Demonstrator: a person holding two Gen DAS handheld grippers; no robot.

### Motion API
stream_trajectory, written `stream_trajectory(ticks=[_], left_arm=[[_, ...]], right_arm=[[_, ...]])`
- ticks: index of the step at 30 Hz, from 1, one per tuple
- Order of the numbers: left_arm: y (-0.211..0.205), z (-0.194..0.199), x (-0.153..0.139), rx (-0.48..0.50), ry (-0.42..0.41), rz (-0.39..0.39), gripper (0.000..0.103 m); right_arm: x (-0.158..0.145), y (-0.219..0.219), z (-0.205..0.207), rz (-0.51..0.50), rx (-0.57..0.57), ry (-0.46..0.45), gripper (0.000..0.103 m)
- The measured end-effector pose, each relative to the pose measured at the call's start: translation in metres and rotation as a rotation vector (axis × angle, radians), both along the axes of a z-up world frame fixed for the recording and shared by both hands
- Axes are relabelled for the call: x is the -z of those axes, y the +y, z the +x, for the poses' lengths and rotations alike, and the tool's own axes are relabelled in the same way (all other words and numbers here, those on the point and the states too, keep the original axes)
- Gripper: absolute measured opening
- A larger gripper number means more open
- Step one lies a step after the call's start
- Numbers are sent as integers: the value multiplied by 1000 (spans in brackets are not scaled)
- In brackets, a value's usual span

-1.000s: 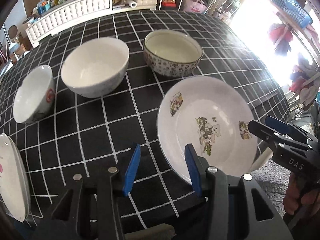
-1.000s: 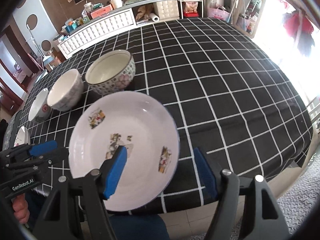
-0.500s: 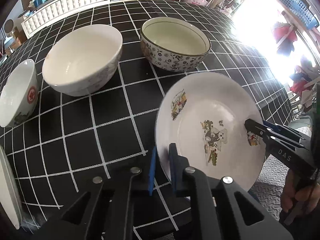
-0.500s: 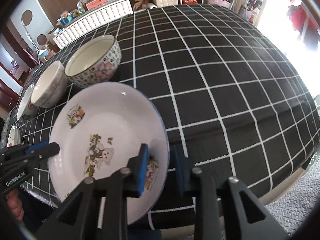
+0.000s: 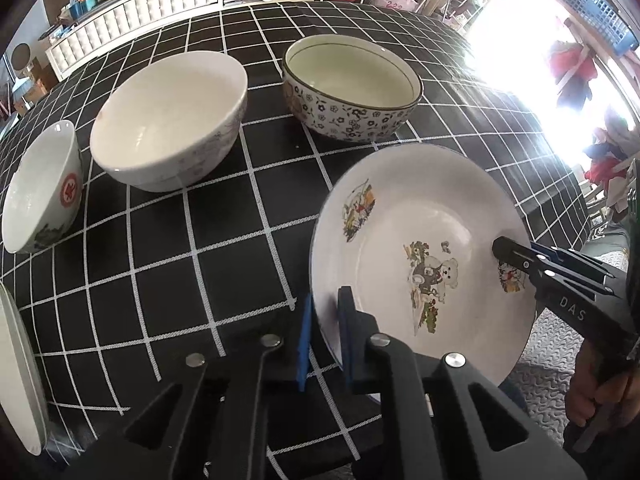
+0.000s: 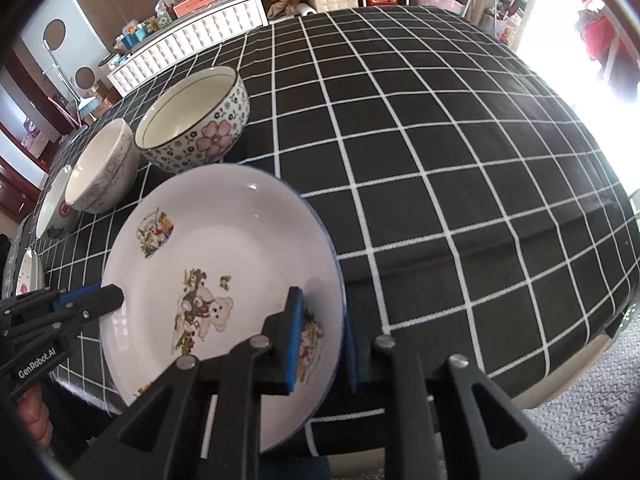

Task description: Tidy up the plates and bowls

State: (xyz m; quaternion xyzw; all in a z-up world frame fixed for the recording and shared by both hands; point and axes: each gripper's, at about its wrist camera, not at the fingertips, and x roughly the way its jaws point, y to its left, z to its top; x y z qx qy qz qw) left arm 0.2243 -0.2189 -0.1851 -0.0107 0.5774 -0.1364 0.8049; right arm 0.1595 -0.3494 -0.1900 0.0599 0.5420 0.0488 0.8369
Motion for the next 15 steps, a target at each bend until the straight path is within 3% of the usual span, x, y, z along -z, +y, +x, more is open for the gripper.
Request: stream_trajectory(ticks=[9,15], left_arm=[[19,-16,-19,-13,-60,21,11],[59,-31,-32,-70,-68,-2,11]], right_arm=[[-15,26,-10,7,-17,-16,22],[-26,57,-15,-4,-65,-29,22]])
